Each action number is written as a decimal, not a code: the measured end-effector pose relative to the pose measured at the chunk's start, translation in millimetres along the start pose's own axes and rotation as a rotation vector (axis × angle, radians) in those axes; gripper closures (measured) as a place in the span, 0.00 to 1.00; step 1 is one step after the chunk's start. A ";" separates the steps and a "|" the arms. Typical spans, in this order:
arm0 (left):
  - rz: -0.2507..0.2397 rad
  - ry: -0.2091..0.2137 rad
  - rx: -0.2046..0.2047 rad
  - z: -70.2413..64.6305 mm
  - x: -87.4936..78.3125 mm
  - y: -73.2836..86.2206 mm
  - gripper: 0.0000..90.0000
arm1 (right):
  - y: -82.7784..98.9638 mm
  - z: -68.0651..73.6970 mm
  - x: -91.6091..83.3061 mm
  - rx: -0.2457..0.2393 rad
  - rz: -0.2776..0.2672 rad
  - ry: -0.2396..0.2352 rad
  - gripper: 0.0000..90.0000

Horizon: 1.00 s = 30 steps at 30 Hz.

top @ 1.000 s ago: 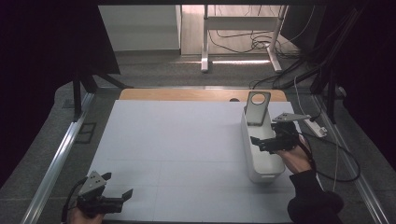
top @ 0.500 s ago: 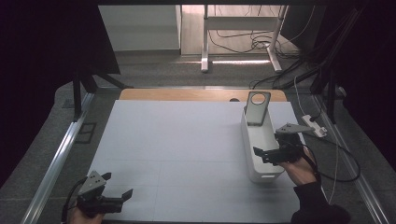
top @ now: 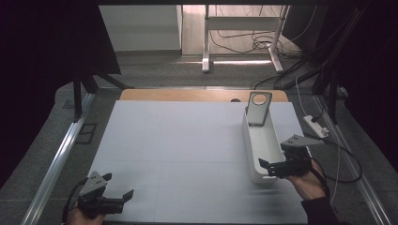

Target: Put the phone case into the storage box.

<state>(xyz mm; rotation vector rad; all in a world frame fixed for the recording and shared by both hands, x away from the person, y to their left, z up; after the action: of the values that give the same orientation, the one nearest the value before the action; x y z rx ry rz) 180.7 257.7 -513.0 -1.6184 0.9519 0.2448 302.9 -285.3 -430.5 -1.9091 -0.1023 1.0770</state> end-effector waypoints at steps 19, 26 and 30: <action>0.000 0.001 0.000 0.1 0.1 -0.1 0.00 | 26.8 18.0 -25.5 0.028 -0.006 0.011 0.00; 0.000 0.001 -0.001 0.1 0.2 -0.1 0.00 | 41.4 20.9 -31.1 0.045 0.017 0.035 0.00; 0.001 -0.001 -0.001 0.1 0.3 -0.2 0.00 | 51.2 22.4 -34.1 0.058 0.021 0.039 0.00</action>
<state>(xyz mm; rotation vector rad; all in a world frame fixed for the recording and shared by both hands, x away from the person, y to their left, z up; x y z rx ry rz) 181.1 257.6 -513.1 -1.6191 0.9525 0.2469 248.8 -315.8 -451.3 -1.8814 -0.0288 1.0447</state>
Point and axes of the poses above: each handheld gripper's, and its own axes: x roughly forward along the jaws, y roughly out of its underside, z roughly to its left, the point moved 1 cm from there along x, roughly forward along the jaws, and after that the axes turned 15 degrees about -x, right-handed, at the moved point
